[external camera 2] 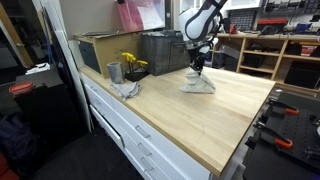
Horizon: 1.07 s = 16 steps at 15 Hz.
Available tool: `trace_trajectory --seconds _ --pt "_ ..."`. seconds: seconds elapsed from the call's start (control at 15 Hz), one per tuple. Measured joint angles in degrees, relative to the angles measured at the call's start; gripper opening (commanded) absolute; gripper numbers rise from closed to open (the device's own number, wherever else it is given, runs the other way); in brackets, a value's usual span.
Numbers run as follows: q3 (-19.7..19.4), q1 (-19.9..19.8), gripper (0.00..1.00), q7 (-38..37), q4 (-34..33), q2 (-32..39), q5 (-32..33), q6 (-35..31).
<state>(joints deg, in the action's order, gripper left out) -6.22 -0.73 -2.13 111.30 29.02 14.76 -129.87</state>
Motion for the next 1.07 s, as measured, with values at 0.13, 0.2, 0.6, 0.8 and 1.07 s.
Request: trace_trajectory --seconds 0.13,0.2,0.6,0.8,1.07 --pt "1.1 -0.5 0.09 1.3 0.0 0.0 -1.8 0.0" --pt "1.6 -0.5 0.09 1.9 0.0 0.0 -2.4 0.0" --pt "4.3 -0.5 0.0 4.7 0.0 0.0 -4.6 0.0" --pt "4.4 -0.5 0.28 5.9 0.0 0.0 -5.2 0.0" --pt "4.8 -0.5 0.56 6.5 0.3 0.0 -5.3 0.0"
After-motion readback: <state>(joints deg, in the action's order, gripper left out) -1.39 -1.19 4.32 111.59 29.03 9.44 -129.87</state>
